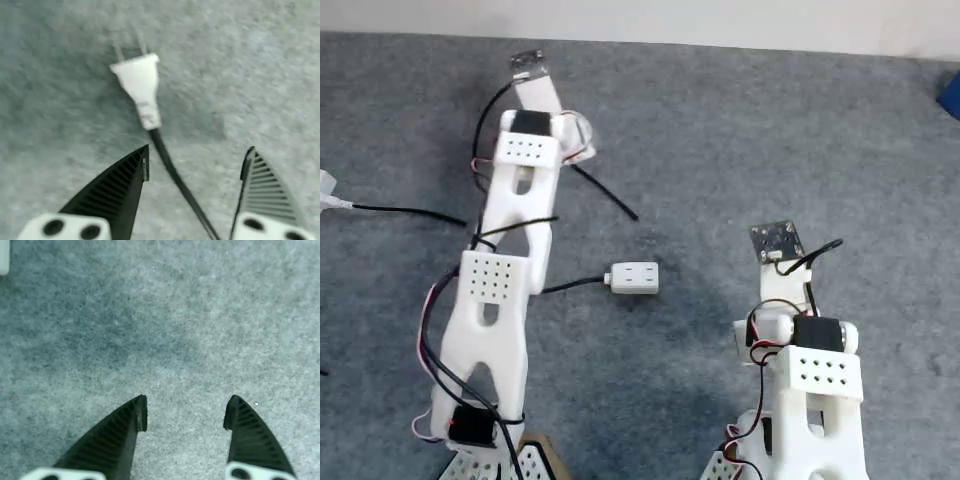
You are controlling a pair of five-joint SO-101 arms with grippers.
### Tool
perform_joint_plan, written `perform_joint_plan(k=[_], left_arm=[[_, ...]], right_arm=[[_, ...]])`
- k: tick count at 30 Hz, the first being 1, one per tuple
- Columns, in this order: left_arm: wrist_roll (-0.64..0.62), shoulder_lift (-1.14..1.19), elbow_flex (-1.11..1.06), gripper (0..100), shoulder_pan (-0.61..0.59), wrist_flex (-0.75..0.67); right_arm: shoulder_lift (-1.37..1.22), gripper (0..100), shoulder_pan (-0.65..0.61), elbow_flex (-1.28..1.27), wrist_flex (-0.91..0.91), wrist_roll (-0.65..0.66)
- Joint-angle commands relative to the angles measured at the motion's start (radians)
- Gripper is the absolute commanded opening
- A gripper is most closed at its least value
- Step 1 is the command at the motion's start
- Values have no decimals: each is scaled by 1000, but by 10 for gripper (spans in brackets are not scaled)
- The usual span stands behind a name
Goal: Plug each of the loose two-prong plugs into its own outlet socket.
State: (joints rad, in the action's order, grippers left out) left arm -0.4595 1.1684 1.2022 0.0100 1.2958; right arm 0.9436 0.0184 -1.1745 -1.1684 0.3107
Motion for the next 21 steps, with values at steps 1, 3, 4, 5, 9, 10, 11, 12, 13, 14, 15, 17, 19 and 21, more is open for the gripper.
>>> perform_joint_plan(k=[1, 3, 4, 5, 9, 10, 11, 12, 13, 14, 15, 17, 19, 21], left_arm=[[-23, 5, 87, 226, 42, 15], [-23, 25, 104, 151, 35, 12], [-23, 38, 113, 121, 21, -2], [-23, 50, 120, 106, 5, -15], [-25, 93, 153, 143, -53, -46], [-35, 99, 159, 149, -65, -44], [-48, 102, 166, 151, -76, -43], [-54, 102, 176, 151, -87, -41], [-57, 104, 188, 151, -94, -41], [-57, 104, 205, 151, -99, -41], [-58, 105, 219, 151, -104, -41], [-58, 110, 231, 151, -111, -41], [-58, 111, 229, 150, -110, -48], [-58, 113, 228, 150, -110, -63]], right_arm=[[22, 249, -4, 7, 13, 8], [24, 249, -4, 7, 13, 8], [24, 249, -4, 7, 13, 8], [24, 249, -4, 7, 13, 8], [24, 249, -4, 7, 12, 8], [24, 249, -4, 7, 12, 8], [24, 249, -4, 7, 12, 8], [24, 249, -4, 7, 12, 8], [24, 249, -4, 7, 12, 8], [24, 249, -4, 7, 12, 8], [24, 249, -4, 7, 12, 8], [24, 249, -4, 7, 12, 8], [24, 249, -4, 7, 12, 8], [24, 249, -4, 7, 12, 8]])
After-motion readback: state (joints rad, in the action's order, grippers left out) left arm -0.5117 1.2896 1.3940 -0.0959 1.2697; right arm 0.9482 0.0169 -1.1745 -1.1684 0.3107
